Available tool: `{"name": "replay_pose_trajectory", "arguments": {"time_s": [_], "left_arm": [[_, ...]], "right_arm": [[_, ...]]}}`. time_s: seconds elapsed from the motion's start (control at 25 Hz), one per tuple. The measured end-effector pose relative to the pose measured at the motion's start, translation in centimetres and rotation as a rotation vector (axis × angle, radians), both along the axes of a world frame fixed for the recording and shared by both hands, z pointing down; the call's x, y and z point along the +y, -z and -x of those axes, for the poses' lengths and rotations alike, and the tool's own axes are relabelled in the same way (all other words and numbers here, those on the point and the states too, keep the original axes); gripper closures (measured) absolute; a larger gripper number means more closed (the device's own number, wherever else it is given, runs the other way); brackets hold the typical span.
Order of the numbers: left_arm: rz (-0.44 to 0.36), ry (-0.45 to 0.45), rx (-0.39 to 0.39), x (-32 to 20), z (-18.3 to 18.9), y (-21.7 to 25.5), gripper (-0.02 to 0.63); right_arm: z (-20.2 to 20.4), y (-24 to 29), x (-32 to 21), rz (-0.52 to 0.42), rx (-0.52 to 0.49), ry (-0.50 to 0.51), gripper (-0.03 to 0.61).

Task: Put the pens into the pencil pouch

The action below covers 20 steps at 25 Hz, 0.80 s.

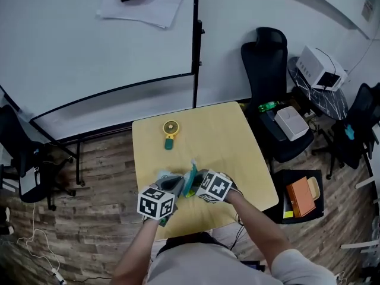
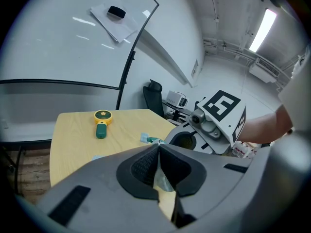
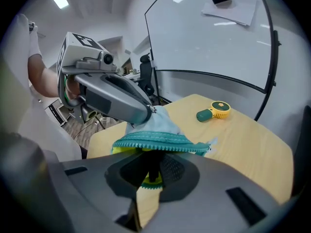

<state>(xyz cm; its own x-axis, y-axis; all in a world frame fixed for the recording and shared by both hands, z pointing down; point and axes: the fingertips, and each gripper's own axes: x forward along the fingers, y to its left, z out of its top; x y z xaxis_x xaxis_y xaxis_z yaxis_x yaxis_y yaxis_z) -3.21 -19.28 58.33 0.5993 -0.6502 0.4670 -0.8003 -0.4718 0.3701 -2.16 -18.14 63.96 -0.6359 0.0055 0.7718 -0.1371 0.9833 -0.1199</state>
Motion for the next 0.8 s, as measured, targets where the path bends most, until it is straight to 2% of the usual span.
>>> {"name": "replay_pose_trajectory", "arguments": {"time_s": [0.32, 0.48, 0.8], "left_arm": [[-0.003, 0.040, -0.006, 0.5, 1.8, 0.0, 0.600], [-0.004, 0.059, -0.002, 0.2, 2.1, 0.0, 0.600], [-0.011, 0.067, -0.009, -0.5, 2.3, 0.0, 0.600]], "right_arm": [[1.3, 0.2, 0.4, -0.009, -0.034, -0.010, 0.534], [0.8, 1.2, 0.1, -0.011, -0.064, -0.047, 0.432], [-3.4, 5.2, -2.2, -0.070, -0.150, -0.203, 0.410]]}}
